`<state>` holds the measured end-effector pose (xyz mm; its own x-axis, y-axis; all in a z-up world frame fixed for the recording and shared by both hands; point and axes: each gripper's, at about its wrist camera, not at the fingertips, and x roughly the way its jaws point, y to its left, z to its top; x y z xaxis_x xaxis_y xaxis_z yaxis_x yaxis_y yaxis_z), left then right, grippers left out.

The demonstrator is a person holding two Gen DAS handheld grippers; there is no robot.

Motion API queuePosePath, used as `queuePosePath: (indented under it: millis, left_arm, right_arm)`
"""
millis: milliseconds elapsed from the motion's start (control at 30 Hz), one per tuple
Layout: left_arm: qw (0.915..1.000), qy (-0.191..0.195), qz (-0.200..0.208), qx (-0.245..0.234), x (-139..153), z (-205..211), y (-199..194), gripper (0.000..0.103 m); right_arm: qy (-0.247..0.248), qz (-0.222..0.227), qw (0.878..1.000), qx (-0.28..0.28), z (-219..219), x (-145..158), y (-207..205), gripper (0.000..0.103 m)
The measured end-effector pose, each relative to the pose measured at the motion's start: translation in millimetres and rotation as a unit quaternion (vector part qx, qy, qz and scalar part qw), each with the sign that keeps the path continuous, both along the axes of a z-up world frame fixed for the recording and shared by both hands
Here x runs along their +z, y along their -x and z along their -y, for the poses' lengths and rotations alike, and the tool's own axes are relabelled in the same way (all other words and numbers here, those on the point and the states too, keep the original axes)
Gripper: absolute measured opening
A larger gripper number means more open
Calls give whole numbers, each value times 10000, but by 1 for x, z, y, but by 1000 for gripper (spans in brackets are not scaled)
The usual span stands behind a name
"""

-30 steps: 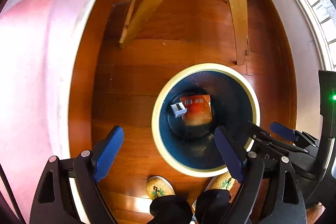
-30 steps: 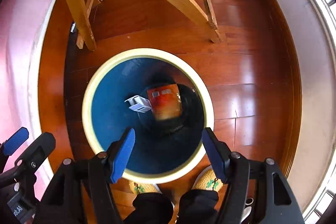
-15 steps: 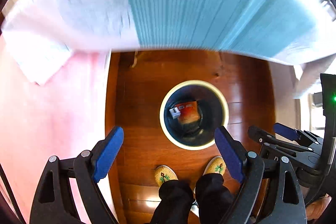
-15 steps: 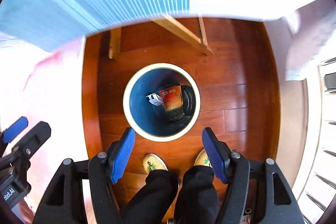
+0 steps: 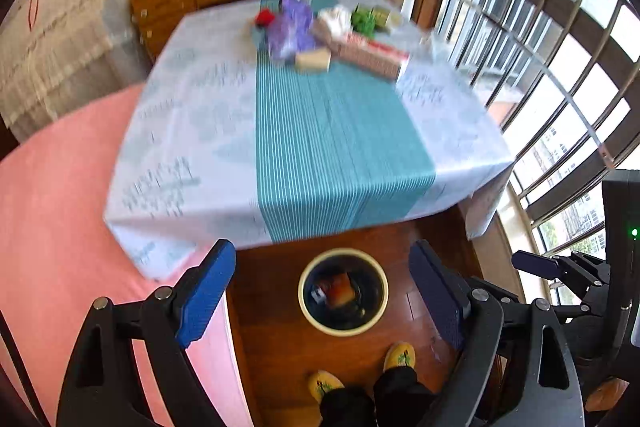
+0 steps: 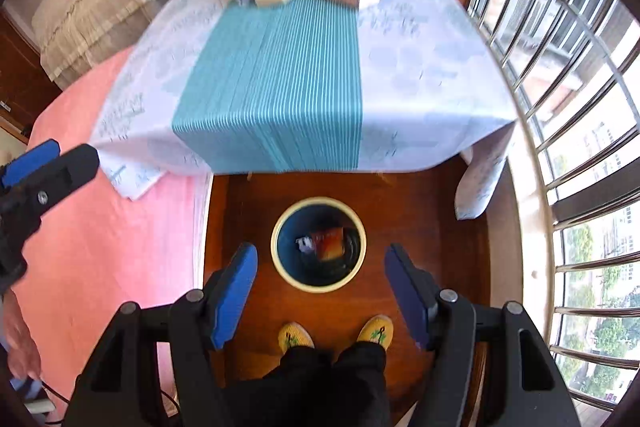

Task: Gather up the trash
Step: 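Raise both tools back toward the table, then grasp the strawberry milk carton with the left tool while the right tool grasps the plastic bottle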

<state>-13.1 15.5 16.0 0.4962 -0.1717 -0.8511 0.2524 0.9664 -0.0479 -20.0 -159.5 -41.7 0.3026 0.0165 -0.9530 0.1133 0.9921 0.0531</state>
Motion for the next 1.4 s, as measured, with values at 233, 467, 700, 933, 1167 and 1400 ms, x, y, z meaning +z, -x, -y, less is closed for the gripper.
queuePosePath:
  millis: [233, 467, 700, 933, 1167, 1400]
  left_arm:
    - [9972, 216, 679, -242, 75, -2, -1, 87]
    - [9907, 187, 1289, -402, 117, 5, -13, 87]
    - [9852, 394, 1663, -136, 149, 15, -41, 87]
    - [9848, 441, 1672, 164, 144, 49, -99, 87]
    - [9891, 247, 1217, 798, 109, 116, -207, 87]
    - [9879, 322, 5, 1514, 37, 166, -295, 87]
  right_arm:
    - [236, 853, 9955, -351, 17, 70, -9, 67]
    - [647, 1557, 9850, -358, 24, 124, -21, 67]
    - [878, 1948, 9761, -395, 48, 149, -53, 67]
    - [938, 2114, 9729, -82, 92, 148, -123, 67]
    - [486, 1716, 9812, 733, 170, 118, -235, 60]
    - [-69, 804, 9839, 1597, 243, 72, -345, 57]
